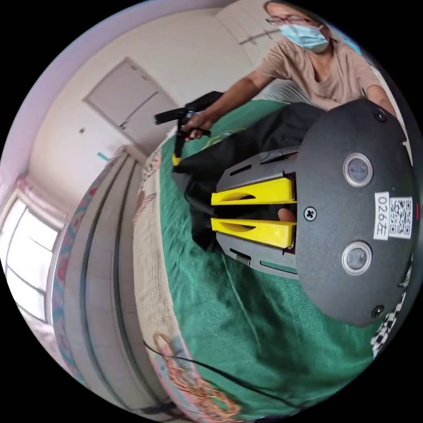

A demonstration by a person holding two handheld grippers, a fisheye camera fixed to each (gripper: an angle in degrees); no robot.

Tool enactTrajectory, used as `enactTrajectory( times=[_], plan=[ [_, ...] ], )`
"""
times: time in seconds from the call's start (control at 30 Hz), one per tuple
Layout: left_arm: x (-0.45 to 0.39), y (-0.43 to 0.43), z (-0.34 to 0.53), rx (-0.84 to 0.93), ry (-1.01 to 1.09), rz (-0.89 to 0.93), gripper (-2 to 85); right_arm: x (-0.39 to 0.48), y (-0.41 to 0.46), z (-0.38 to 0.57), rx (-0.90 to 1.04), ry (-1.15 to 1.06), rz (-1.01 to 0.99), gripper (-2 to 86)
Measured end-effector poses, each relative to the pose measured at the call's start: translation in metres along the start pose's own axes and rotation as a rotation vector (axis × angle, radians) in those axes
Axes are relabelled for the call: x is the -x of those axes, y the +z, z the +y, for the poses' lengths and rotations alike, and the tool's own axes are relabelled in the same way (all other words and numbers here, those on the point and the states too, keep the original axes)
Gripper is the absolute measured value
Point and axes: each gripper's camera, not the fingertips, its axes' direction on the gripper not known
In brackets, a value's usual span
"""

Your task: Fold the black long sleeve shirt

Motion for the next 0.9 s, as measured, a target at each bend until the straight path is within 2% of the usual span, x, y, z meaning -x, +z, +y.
enactTrajectory(
  times=[0.13,0.23,0.3,0.37,0.4,0.47,0.5,0.53,0.63,0.7,0.83,0.9],
  plan=[
    [0.033,-0.028,0.030,-0.144,-0.125,0.111,5.3,-0.019,-0.014,0.012,-0.036,0.012,-0.035,7.7],
    [0.004,-0.044,0.038,-0.241,-0.056,0.029,0.3,-0.028,-0.017,0.015,-0.046,0.044,-0.048,10.5],
    [-0.026,-0.033,0.025,-0.218,0.039,0.029,-0.5,-0.034,-0.009,0.011,-0.011,0.065,-0.106,9.7],
    [-0.065,0.005,-0.007,-0.085,0.161,0.030,-0.8,-0.031,-0.004,0.005,0.016,0.044,-0.155,5.7],
    [-0.071,0.015,-0.015,-0.048,0.179,-0.021,-0.8,-0.030,-0.006,0.004,0.000,0.046,-0.131,5.1],
    [-0.068,0.052,-0.044,0.096,0.095,-0.423,-0.9,-0.028,-0.012,0.000,-0.023,0.049,0.006,4.4],
    [-0.061,0.057,-0.050,0.131,0.048,-0.479,-0.9,-0.029,-0.014,-0.001,-0.024,0.057,0.030,4.7],
    [-0.049,0.056,-0.057,0.176,0.003,-0.448,-0.8,-0.032,-0.020,-0.001,-0.029,0.076,0.049,5.4],
    [-0.041,0.006,-0.051,0.080,-0.103,-0.314,-0.8,-0.030,-0.056,0.009,-0.100,0.089,0.099,4.1],
    [-0.052,-0.033,-0.038,0.010,-0.121,-0.360,-0.7,-0.021,-0.085,0.016,-0.153,0.071,0.144,2.7],
    [-0.133,-0.150,-0.002,-0.269,-0.007,-0.350,-0.7,0.040,-0.170,0.034,-0.291,-0.091,0.143,-0.4],
    [-0.183,-0.188,0.016,-0.334,0.089,-0.284,-0.8,0.082,-0.196,0.042,-0.266,-0.216,0.135,-0.7]
  ],
)
